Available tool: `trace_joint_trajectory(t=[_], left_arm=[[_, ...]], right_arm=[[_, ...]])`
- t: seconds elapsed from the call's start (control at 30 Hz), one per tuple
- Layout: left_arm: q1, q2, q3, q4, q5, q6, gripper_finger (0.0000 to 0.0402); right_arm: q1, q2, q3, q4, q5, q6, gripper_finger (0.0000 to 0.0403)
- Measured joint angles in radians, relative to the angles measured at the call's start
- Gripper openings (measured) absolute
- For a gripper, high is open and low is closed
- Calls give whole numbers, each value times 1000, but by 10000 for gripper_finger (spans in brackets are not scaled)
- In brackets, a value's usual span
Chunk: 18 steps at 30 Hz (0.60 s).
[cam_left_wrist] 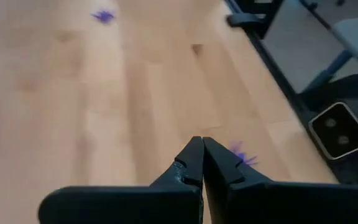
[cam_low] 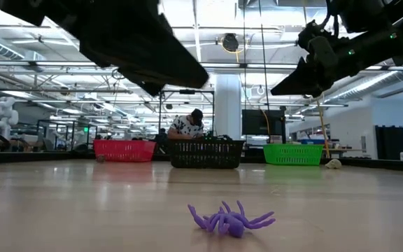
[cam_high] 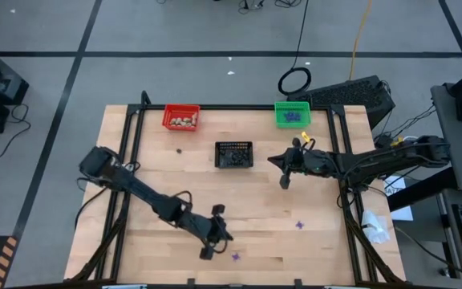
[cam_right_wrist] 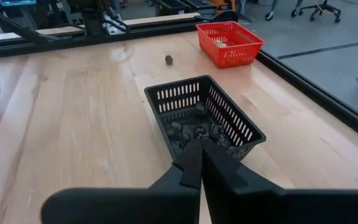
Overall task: Sort Halloween decoration
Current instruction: Put the violet spider toy into the green bin
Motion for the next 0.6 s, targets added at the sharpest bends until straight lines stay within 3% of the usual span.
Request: trace_joint_trajectory(t=[0.23,0.43,0.6], left_arm=[[-26,146,107,-1,74,-30,77],[-42,250,181,2,76,-30,150],[-55,298,213,-46,40,-29,173]], right_arm=[[0,1,0,8,0,2,0],[0,1,0,26,-1,20,0],[18,1,0,29,-4,34,0]])
